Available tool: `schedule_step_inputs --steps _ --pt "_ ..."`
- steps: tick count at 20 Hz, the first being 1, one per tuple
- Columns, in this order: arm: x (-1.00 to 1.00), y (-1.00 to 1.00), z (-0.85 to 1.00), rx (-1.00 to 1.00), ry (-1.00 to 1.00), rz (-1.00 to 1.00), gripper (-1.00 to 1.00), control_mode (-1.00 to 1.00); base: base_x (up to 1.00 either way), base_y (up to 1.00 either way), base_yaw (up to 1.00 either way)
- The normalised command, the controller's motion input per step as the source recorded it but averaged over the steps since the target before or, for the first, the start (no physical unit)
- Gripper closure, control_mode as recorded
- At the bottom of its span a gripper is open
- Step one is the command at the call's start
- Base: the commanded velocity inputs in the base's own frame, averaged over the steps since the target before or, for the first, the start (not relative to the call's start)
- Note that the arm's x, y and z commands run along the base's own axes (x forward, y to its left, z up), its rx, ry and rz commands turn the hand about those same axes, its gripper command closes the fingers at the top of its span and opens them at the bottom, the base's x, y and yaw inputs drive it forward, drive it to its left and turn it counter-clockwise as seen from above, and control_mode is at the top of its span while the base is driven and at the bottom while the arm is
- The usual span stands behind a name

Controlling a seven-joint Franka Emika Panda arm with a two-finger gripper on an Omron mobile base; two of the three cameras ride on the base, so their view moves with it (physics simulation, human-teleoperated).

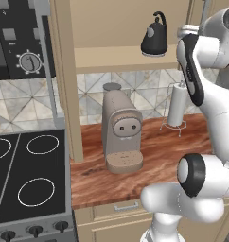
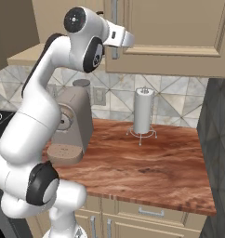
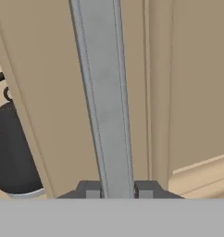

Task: Open the cabinet, pick the kettle from the cabinet, and place it in the sink.

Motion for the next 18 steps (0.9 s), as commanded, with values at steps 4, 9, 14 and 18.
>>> schedule_step_inputs --steps 4,9,14,18 --pt "-0.28 0.01 0.0 0.11 -0.01 0.01 1.0 -1.0 0.0 0.0 0.0" --pt "-0.41 0.01 0.0 0.09 -0.06 0.03 1.0 -1.0 0.0 0.0 0.0" --pt "-0.49 -0.05 0.0 0.02 -0.03 0.06 1.0 -1.0 0.0 0.0 0.0" --pt "-0.51 -0.15 0.0 0.0 -0.04 0.1 1.0 -1.0 0.0 0.0 0.0"
